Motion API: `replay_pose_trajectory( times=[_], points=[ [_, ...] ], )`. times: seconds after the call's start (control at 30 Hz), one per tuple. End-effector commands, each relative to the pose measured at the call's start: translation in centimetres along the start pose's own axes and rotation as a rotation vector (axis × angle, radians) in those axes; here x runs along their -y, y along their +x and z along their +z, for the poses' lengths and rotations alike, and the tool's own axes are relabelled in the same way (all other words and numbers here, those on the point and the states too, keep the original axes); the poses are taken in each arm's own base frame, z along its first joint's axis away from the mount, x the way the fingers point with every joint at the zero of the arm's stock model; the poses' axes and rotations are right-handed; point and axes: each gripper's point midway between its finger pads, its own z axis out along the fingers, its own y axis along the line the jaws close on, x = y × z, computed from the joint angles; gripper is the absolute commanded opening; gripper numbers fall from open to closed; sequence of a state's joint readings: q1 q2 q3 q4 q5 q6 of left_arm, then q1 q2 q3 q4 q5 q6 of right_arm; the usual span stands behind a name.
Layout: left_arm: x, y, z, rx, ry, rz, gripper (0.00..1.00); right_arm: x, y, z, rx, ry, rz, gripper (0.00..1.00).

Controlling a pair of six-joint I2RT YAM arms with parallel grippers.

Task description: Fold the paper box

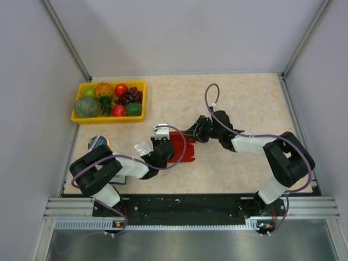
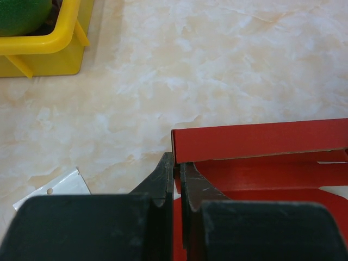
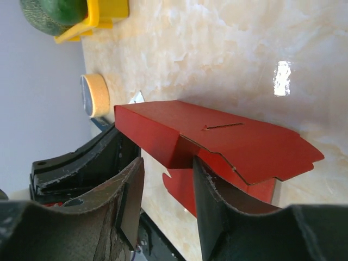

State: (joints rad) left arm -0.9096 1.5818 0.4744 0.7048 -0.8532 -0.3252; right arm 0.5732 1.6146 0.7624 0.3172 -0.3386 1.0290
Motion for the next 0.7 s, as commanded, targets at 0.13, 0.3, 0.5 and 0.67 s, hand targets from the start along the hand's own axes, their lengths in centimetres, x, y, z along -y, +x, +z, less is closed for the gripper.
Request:
replay_pose_trajectory(
  times=[0.13, 0.3, 0.5, 0.67],
  points=[
    [0.6, 0.5, -0.4, -0.004, 0.045, -0.028, 0.00, -3.7, -2.7, -0.3, 0.067, -0.184, 0.060, 0.36],
    [0.5, 0.7, -0.5, 0.003, 0.054, -0.027, 0.00, -3.5, -3.3, -0.3, 0.065, -0.241, 0.154, 0.32],
    [0.4, 0.7, -0.8, 0.023, 0.072, -0.030, 0.00, -3.2, -3.2, 0.7, 0.031, -0.262, 0.213, 0.10],
    [0.5, 0.6, -0.8, 0.022, 0.071, -0.036, 0.00, -2.4, -3.2, 0.3, 0.077, -0.271, 0.250, 0.00]
  ],
)
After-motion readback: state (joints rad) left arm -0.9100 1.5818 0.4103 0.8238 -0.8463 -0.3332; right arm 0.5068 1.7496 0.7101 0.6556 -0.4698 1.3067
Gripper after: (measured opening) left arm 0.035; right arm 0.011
